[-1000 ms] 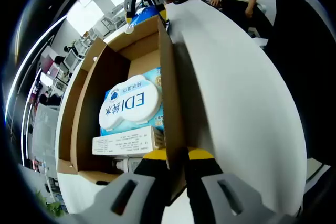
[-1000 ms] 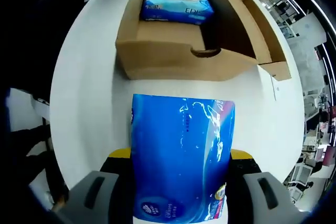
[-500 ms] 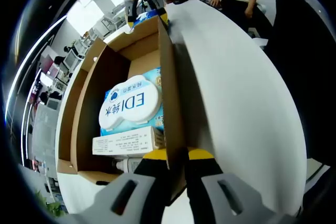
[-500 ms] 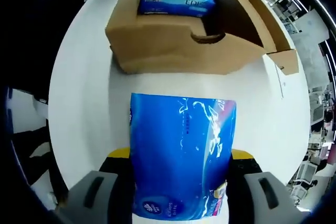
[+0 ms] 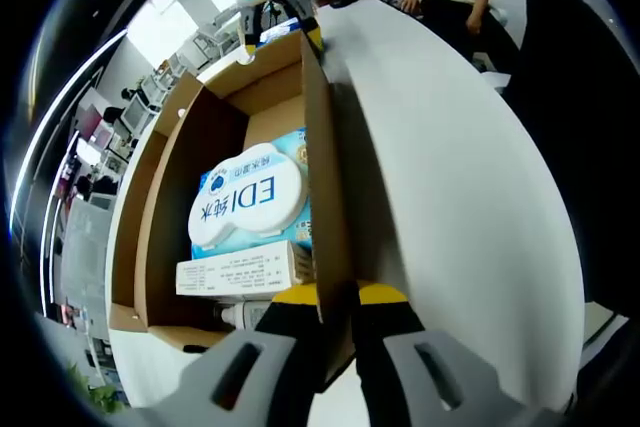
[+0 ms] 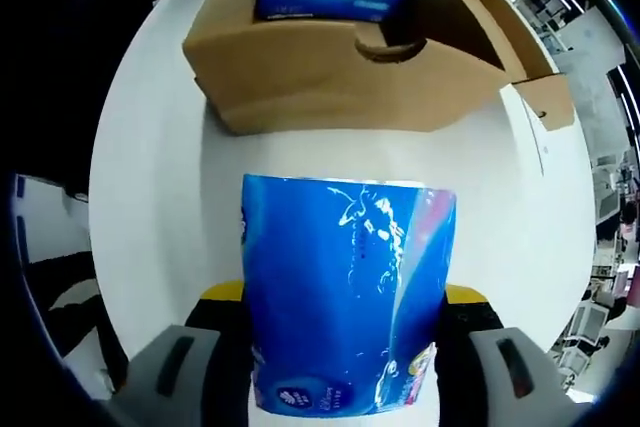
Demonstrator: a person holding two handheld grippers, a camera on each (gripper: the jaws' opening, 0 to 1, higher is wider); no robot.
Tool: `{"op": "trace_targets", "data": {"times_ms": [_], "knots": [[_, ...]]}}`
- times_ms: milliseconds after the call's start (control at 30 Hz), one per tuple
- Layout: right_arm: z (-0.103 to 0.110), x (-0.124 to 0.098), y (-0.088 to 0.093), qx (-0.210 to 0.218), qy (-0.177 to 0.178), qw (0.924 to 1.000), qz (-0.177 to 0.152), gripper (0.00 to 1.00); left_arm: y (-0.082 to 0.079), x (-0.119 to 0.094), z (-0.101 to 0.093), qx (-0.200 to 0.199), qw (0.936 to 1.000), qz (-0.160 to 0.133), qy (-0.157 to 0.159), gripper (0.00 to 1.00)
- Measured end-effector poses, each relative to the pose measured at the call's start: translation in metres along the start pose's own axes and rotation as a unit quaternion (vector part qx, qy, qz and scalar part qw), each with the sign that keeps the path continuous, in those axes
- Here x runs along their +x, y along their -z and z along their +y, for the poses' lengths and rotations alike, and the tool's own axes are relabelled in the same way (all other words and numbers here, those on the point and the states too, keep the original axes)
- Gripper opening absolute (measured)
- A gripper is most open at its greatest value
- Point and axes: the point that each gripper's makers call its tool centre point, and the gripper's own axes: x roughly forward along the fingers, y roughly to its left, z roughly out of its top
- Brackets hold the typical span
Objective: Operate the shoe box by opening the lid, removing the specified soft item, and placing it in the target area until the item is outside and the box remains undamaged.
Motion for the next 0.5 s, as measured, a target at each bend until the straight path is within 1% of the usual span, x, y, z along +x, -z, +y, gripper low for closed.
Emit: {"op": "trace_targets", "data": {"times_ms": [100,167,233,300,367,433,500], "knots": [[-0.001,-0.004,0.001,-0.01,0.006,0.9999,0.004,0.73,0.0,0.0,0.0,0.001,1.0,0.001,-0.001,0.09],[-0.003,-0.011,0.003,-0.012,0.008,0.9998,0.01,0.7,0.0,0.0,0.0,0.0,1.0,0.001,-0.001,0.09],[-0.005,-0.021,0.002,-0.014,0.018,0.9997,0.013,0.67,0.0,0.0,0.0,0.0,1.0,0.001,-0.001,0.09],[-0.013,-0.033,-0.001,-0.012,0.035,0.9993,0.008,0.65,0.0,0.0,0.0,0.001,1.0,0.001,-0.001,0.09],[-0.011,-0.045,-0.008,-0.001,0.047,0.9989,-0.003,0.65,0.0,0.0,0.0,0.001,1.0,0.001,-0.002,0.09],[-0.011,-0.057,-0.02,0.02,0.066,0.9973,-0.025,0.65,0.0,-0.001,0.0,0.002,1.0,0.001,-0.003,0.09],[-0.009,-0.069,-0.031,0.022,0.08,0.9958,-0.039,0.63,0.0,-0.001,0.0,0.002,1.0,0.0,-0.002,0.09]]}}
